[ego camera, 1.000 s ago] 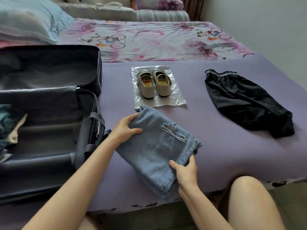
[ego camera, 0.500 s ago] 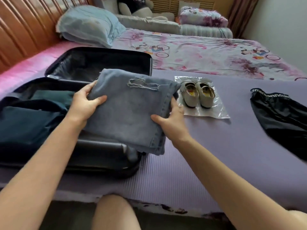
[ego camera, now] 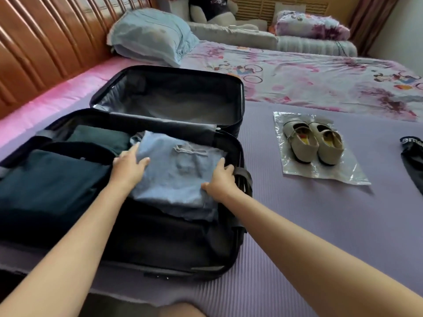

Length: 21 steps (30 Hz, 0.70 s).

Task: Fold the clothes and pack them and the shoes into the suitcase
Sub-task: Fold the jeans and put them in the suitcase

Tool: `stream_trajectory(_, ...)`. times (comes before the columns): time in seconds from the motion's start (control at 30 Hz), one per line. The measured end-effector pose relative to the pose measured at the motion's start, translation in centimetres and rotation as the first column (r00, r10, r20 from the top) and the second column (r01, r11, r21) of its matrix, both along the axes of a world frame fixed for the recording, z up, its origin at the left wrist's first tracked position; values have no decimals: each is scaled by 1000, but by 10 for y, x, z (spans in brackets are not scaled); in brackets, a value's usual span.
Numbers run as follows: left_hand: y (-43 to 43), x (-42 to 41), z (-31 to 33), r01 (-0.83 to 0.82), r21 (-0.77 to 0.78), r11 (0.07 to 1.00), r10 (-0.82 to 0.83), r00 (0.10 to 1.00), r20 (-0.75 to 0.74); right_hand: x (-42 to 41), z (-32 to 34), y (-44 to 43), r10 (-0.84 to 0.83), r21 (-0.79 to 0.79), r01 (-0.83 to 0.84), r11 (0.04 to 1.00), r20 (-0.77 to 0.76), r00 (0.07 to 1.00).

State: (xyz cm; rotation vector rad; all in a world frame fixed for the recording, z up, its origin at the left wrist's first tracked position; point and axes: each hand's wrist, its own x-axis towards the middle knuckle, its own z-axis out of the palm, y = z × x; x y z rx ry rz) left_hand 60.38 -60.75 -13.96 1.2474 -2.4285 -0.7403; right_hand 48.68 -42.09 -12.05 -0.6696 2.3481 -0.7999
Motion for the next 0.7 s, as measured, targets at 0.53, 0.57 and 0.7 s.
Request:
stream_trajectory(0.53, 12, -11, -22, 60, -130, 990, -30, 974, 226, 16, -6, 22, -21, -192, 30, 981, 48, 999)
stream_trajectory(0.57, 13, -13, -23, 60, -86, 995, -44, 983, 181, 16, -4, 24, -36, -223, 43, 974, 33, 999)
stream_trajectory(0.7, 25, -19, -31, 52, -4, 999, -51, 994, 99, 19, -3, 32, 3, -176, -21, 984, -99, 995)
